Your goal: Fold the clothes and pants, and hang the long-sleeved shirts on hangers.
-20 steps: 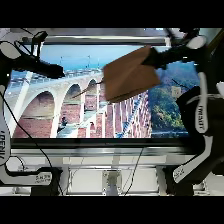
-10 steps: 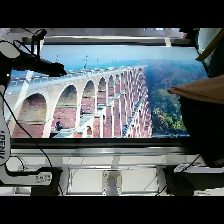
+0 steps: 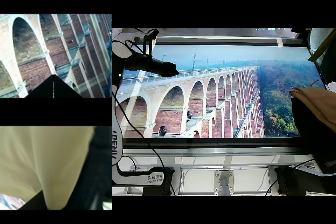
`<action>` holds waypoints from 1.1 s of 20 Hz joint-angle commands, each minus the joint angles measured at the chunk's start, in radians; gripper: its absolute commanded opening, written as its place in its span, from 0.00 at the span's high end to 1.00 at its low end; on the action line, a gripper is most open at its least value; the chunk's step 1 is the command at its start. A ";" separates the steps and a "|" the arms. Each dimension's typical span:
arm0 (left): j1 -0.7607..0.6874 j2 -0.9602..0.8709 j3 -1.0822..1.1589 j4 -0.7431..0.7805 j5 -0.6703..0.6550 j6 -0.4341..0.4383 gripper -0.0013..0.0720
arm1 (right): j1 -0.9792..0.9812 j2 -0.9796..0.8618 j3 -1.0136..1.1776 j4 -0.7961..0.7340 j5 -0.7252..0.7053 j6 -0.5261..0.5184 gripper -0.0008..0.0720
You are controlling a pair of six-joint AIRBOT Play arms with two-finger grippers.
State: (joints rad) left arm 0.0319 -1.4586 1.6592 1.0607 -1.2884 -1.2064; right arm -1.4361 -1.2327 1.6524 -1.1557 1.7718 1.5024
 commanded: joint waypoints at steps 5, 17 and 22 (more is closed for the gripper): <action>0.000 0.000 0.000 0.001 0.000 -0.025 0.96 | -0.041 0.027 -0.216 -0.174 -0.038 -0.026 0.97; 0.000 0.000 0.000 0.000 -0.011 -0.025 0.96 | 0.244 0.118 -0.078 0.719 -0.186 -0.093 0.97; 0.000 0.000 0.000 0.001 -0.011 -0.025 0.96 | 0.904 0.123 -0.078 0.502 -0.196 -0.244 0.97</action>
State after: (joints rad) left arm 0.0319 -1.4586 1.6592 1.0611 -1.2995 -1.2312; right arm -0.8543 -1.1172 1.5715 -0.5720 1.6035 1.3605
